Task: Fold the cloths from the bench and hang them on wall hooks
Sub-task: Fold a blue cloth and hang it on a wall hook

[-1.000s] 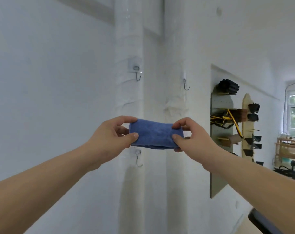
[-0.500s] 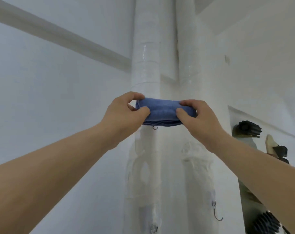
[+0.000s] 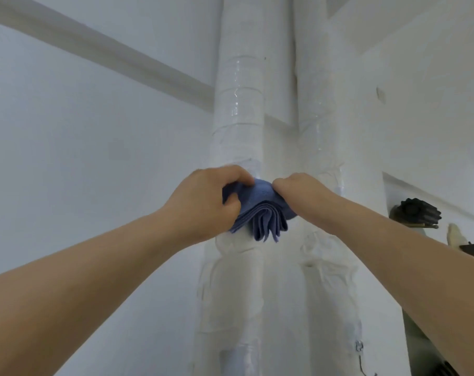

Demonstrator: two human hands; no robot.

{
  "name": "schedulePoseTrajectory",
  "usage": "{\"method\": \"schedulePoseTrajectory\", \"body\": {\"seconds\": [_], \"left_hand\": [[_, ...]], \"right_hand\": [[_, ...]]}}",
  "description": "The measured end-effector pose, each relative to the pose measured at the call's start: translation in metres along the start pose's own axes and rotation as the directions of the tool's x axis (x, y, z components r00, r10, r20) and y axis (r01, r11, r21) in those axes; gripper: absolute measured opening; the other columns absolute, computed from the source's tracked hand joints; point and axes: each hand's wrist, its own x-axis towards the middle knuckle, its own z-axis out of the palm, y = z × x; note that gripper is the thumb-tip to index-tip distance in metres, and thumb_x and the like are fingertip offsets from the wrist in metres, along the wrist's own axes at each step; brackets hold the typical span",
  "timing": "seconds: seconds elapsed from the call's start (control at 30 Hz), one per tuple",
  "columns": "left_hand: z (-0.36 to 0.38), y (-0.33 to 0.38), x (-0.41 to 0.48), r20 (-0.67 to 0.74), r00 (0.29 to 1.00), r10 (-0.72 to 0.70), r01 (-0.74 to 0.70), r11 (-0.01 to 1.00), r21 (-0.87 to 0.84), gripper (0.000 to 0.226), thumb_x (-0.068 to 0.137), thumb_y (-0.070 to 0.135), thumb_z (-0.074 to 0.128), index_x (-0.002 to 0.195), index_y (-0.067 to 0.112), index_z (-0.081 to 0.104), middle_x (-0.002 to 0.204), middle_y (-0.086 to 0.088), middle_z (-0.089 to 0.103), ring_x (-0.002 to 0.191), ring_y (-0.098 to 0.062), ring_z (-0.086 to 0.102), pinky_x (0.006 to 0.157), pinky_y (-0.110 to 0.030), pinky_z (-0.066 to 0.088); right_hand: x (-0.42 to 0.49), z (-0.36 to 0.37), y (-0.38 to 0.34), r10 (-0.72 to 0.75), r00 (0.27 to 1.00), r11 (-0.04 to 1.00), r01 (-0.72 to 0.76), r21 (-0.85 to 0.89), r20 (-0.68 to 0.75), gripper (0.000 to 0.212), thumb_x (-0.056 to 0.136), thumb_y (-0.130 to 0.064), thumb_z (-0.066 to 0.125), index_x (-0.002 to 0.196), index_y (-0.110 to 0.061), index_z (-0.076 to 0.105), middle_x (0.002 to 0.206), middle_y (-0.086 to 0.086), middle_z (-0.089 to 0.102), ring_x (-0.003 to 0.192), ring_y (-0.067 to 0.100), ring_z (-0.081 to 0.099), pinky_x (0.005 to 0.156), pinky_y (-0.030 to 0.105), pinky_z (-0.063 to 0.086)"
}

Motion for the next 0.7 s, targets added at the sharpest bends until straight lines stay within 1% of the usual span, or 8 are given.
{"method": "schedulePoseTrajectory", "body": {"seconds": [0.07, 0.17, 0.23, 0.3, 0.37, 0.5, 0.6, 0.7], "left_hand": [[0.002, -0.001, 0.001, 0.041, 0.998, -0.037, 0.038, 0.999, -0.027, 0.041, 0.092, 0.014, 0.05, 0.12, 0.038, 0.069, 0.108, 0.017, 0.074, 0.099, -0.005, 0.068, 0.091, -0.032, 0.057], [0.003, -0.001, -0.002, 0.111, 0.988, -0.109, 0.132, 0.964, -0.231, 0.041, 0.098, 0.017, 0.047, 0.123, 0.039, 0.071, 0.12, 0.025, 0.071, 0.116, 0.004, 0.061, 0.104, -0.023, 0.048], [0.007, -0.001, -0.008, 0.094, 0.987, -0.128, 0.153, 0.92, -0.361, 0.042, 0.1, 0.013, 0.047, 0.122, 0.036, 0.074, 0.122, 0.025, 0.071, 0.118, 0.008, 0.06, 0.102, -0.015, 0.045], [0.013, -0.003, -0.016, 0.049, 0.989, -0.141, 0.149, 0.9, -0.41, 0.043, 0.1, 0.009, 0.047, 0.121, 0.035, 0.074, 0.118, 0.025, 0.072, 0.111, 0.013, 0.061, 0.09, -0.005, 0.046], [0.02, -0.005, -0.022, -0.011, 0.989, -0.145, 0.131, 0.919, -0.371, 0.039, 0.098, 0.01, 0.051, 0.117, 0.039, 0.071, 0.113, 0.023, 0.071, 0.101, 0.012, 0.063, 0.077, -0.002, 0.048], [0.025, -0.008, -0.025, -0.04, 0.982, -0.186, 0.158, 0.914, -0.374, 0.028, 0.099, 0.017, 0.055, 0.113, 0.039, 0.065, 0.11, 0.016, 0.071, 0.087, -0.006, 0.071, 0.074, -0.018, 0.055], [0.027, -0.009, -0.029, -0.04, 0.986, -0.162, 0.141, 0.937, -0.32, 0.026, 0.101, 0.024, 0.051, 0.118, 0.042, 0.061, 0.105, 0.013, 0.073, 0.08, -0.012, 0.071, 0.08, -0.035, 0.059], [0.033, -0.008, -0.036, -0.063, 0.986, -0.154, 0.131, 0.952, -0.275, 0.027, 0.104, 0.03, 0.047, 0.126, 0.041, 0.057, 0.105, 0.014, 0.072, 0.091, -0.008, 0.067, 0.086, -0.036, 0.056]], "right_hand": [[-0.003, 0.0, 0.004, 0.063, 0.998, 0.995, -0.065, 0.077, 0.031, 0.028, 0.1, -0.019, 0.039, 0.079, -0.008, 0.054, 0.077, 0.009, 0.055, 0.07, 0.025, 0.056, 0.062, 0.02, 0.047], [-0.012, 0.007, 0.011, 0.102, 0.987, 0.935, -0.137, 0.327, 0.123, 0.032, 0.099, -0.019, 0.041, 0.102, -0.002, 0.068, 0.096, 0.022, 0.076, 0.093, 0.042, 0.074, 0.094, 0.049, 0.059], [-0.019, 0.016, 0.02, 0.049, 0.996, 0.913, -0.077, 0.402, 0.08, 0.025, 0.102, -0.029, 0.043, 0.112, -0.015, 0.062, 0.1, 0.015, 0.077, 0.093, 0.036, 0.076, 0.093, 0.054, 0.059], [-0.022, 0.02, 0.027, 0.022, 1.0, 0.902, -0.021, 0.432, 0.002, 0.02, 0.104, -0.041, 0.045, 0.109, -0.027, 0.058, 0.102, 0.005, 0.075, 0.091, 0.029, 0.076, 0.092, 0.05, 0.06], [-0.023, 0.021, 0.031, -0.005, 0.999, 0.924, 0.017, 0.381, -0.033, 0.03, 0.105, -0.045, 0.039, 0.1, -0.023, 0.059, 0.097, 0.002, 0.072, 0.088, 0.024, 0.072, 0.088, 0.042, 0.057], [-0.018, 0.025, 0.028, -0.031, 0.98, 0.925, 0.102, 0.367, -0.194, 0.037, 0.101, -0.034, 0.04, 0.074, -0.009, 0.045, 0.088, 0.007, 0.05, 0.072, 0.016, 0.049, 0.071, 0.032, 0.041], [-0.024, 0.045, 0.026, 0.06, 0.964, 0.85, 0.086, 0.519, -0.258, 0.045, 0.095, -0.043, 0.04, 0.087, -0.002, 0.055, 0.087, 0.023, 0.061, 0.077, 0.024, 0.058, 0.08, 0.055, 0.053], [-0.034, 0.065, 0.024, 0.19, 0.932, 0.737, 0.073, 0.672, -0.31, 0.038, 0.101, -0.048, 0.046, 0.097, -0.015, 0.066, 0.101, 0.011, 0.073, 0.097, 0.025, 0.071, 0.09, 0.053, 0.059]]}}
